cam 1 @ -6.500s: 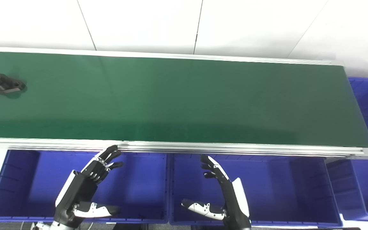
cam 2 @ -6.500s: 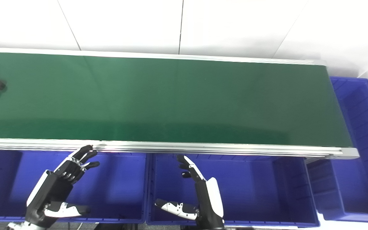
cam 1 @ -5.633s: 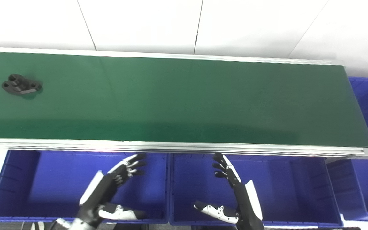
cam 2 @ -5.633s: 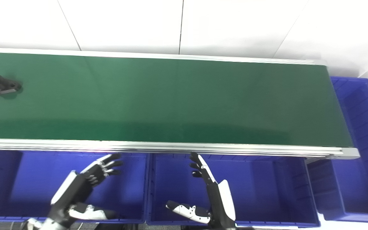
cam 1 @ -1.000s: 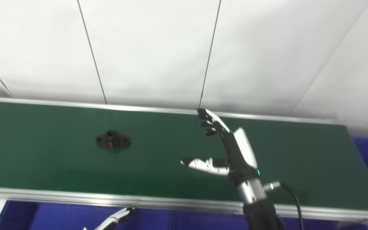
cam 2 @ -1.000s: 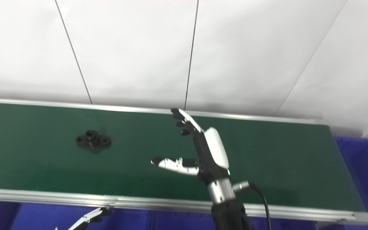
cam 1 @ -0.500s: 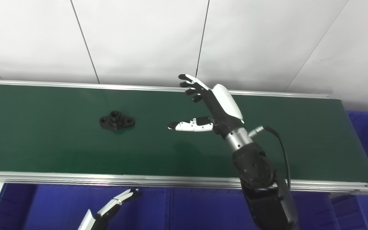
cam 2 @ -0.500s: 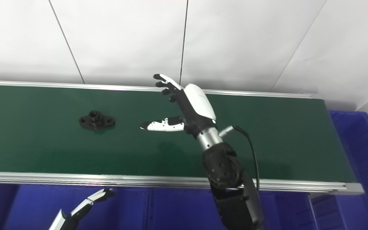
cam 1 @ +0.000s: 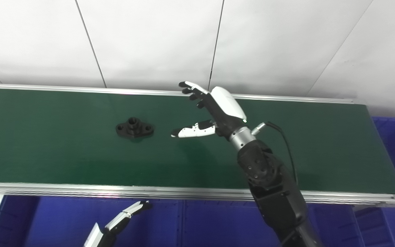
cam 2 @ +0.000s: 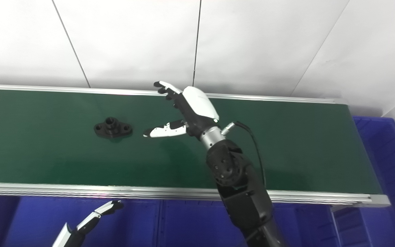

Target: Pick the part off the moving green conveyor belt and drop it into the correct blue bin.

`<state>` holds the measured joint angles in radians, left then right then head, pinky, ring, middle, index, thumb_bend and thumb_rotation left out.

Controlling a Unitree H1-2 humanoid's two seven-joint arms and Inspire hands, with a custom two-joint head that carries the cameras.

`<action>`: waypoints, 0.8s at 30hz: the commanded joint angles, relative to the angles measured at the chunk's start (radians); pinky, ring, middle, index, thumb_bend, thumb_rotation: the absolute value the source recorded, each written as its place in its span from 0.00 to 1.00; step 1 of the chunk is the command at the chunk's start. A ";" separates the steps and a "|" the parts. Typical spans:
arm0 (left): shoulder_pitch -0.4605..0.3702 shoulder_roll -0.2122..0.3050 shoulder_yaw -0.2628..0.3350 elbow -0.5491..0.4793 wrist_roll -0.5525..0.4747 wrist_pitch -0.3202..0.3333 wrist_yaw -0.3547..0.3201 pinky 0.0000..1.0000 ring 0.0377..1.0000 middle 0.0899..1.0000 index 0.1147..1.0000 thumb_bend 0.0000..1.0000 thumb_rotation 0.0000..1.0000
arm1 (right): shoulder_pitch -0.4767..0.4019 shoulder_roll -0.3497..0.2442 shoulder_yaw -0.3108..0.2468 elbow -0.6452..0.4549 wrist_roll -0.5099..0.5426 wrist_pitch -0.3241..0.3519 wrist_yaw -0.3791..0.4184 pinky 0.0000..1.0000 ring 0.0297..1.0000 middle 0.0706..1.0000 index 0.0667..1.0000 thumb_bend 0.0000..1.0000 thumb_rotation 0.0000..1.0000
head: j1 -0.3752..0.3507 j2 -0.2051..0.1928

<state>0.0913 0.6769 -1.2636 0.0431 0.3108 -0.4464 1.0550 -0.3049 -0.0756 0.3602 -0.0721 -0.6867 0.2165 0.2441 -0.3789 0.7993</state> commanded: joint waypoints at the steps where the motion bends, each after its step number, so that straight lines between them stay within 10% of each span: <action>1: -0.010 0.017 -0.001 -0.010 0.017 -0.024 0.024 0.79 0.85 0.87 0.81 0.65 0.39 | -0.043 0.012 0.008 -0.001 -0.008 -0.007 -0.018 0.72 0.82 0.86 0.89 0.76 0.40 | 0.001 -0.001; 24: -0.012 0.009 0.004 0.007 0.010 -0.023 0.021 0.78 0.85 0.87 0.81 0.67 0.37 | -0.188 0.041 0.114 0.277 -0.032 -0.029 -0.055 0.72 0.82 0.86 0.88 0.75 0.40 | 0.025 -0.018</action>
<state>0.0847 0.6762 -1.2666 0.0591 0.3087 -0.4464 1.0632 -0.4471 -0.0528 0.4711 0.2147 -0.7179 0.2160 0.2061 -0.3544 0.7808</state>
